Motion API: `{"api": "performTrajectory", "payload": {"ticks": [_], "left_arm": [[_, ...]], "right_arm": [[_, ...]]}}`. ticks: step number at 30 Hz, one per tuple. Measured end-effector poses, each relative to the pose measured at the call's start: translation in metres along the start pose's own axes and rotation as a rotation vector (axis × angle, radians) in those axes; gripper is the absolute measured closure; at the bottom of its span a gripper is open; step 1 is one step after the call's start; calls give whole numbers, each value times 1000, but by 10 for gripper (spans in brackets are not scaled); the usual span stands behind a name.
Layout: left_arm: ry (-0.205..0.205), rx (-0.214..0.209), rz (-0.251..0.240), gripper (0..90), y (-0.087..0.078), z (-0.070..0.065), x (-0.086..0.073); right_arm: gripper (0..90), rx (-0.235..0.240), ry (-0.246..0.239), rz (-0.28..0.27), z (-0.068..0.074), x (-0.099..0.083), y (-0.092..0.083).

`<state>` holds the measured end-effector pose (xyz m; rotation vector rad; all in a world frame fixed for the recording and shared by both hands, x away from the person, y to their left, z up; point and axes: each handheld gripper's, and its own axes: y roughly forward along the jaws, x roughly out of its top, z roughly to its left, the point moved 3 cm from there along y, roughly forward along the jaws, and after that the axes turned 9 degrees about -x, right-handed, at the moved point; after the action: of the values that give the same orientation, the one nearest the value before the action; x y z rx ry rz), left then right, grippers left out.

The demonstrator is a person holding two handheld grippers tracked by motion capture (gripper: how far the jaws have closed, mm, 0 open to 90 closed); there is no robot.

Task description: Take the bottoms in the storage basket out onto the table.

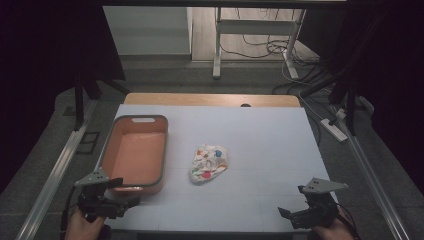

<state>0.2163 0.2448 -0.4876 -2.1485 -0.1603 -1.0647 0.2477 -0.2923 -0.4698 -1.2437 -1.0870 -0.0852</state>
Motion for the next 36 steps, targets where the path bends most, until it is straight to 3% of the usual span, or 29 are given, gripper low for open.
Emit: {"api": "performTrajectory", "payload": {"ticks": [23, 36], "left_arm": [[-29, 57, 50, 0, -13, 1, -11], [-46, 70, 54, 0, -24, 7, -18]], "right_arm": [[10, -6, 7, -8, -1, 0, -1], [10, -7, 9, -9, -1, 0, -1]]}}
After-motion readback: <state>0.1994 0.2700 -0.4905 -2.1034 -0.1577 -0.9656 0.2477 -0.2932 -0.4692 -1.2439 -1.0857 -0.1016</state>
